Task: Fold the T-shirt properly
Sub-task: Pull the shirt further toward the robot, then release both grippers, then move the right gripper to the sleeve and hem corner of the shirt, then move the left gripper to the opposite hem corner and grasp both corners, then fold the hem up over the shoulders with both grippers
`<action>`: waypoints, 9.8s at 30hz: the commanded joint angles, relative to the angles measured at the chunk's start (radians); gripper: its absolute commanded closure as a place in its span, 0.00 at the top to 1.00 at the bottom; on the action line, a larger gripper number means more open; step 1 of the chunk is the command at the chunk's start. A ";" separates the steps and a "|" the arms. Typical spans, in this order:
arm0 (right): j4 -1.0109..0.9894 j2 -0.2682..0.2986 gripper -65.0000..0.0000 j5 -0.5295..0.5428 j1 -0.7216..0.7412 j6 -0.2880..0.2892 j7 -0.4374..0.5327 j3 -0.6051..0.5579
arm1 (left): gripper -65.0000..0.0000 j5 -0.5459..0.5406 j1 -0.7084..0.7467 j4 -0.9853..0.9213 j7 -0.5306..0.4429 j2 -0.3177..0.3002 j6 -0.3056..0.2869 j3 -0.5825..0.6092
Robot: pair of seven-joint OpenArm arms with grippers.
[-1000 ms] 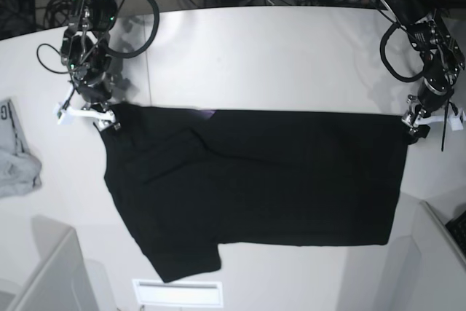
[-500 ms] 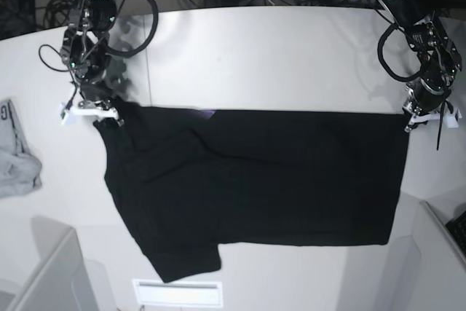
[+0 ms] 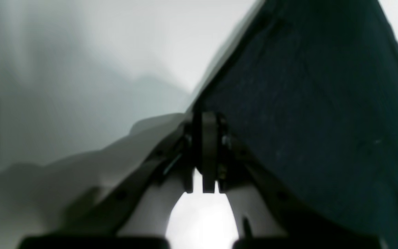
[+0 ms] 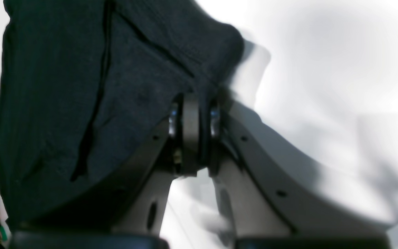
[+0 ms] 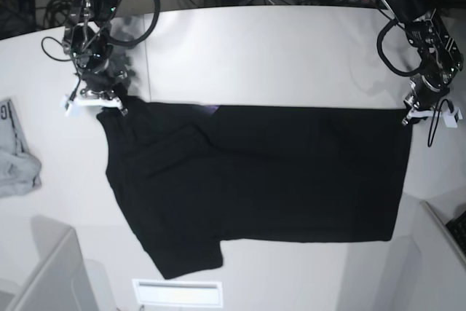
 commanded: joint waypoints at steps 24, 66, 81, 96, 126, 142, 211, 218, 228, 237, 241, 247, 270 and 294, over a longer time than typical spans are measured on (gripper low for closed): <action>0.254 -0.001 0.00 -0.023 -0.243 -0.036 -0.197 0.200 | 0.00 0.018 0.415 0.455 0.057 -0.007 0.008 0.051; 0.473 -0.003 0.48 -0.028 -0.375 -0.033 -0.194 0.305 | 0.81 0.020 0.585 0.682 0.057 0.081 0.008 -0.179; 0.390 0.168 0.48 -0.029 -0.083 -0.033 -0.203 0.071 | 0.81 0.026 0.438 0.685 0.057 0.070 0.008 -0.185; -0.098 0.286 0.50 -0.029 0.396 -0.033 -0.195 -0.242 | 0.81 0.026 0.401 0.677 0.057 0.010 0.008 -0.188; -1.020 0.234 0.62 -0.029 0.951 0.231 0.093 -0.716 | 0.52 0.028 0.399 0.676 0.056 0.009 0.012 -0.191; -1.020 0.229 0.00 -0.031 0.922 0.226 0.095 -0.710 | 0.67 0.285 0.157 0.495 0.057 -0.042 0.008 -0.050; -0.682 0.293 0.00 -0.028 0.756 0.172 0.099 -0.672 | 0.00 0.282 -0.388 -0.255 -0.111 -0.099 0.007 0.403; -0.527 0.299 0.00 -0.029 0.681 0.128 0.093 -0.572 | 0.00 0.127 -0.336 -0.202 -0.110 -0.129 0.007 0.414; -0.418 0.333 0.00 -0.026 0.615 0.123 0.052 -0.571 | 0.00 0.111 -0.276 0.025 0.056 -0.128 0.007 0.401; -0.277 0.346 0.00 -0.028 0.506 0.123 -0.002 -0.436 | 0.00 0.111 -0.178 0.122 0.057 -0.133 0.007 0.401; -0.184 0.349 0.00 -0.028 0.442 0.123 -0.051 -0.377 | 0.00 0.109 -0.116 0.216 0.057 -0.142 0.007 0.400; -0.096 0.349 0.00 -0.028 0.390 0.123 -0.122 -0.291 | 0.00 0.109 -0.030 0.332 0.059 -0.140 0.007 0.338; 0.224 0.339 0.00 -0.021 0.138 0.123 -0.329 -0.058 | 0.00 0.109 0.160 0.619 0.298 -0.134 -0.087 0.153; 0.502 0.178 0.00 0.019 -0.121 0.129 -0.579 0.190 | 0.00 0.109 0.241 0.638 0.298 -0.140 -0.087 0.148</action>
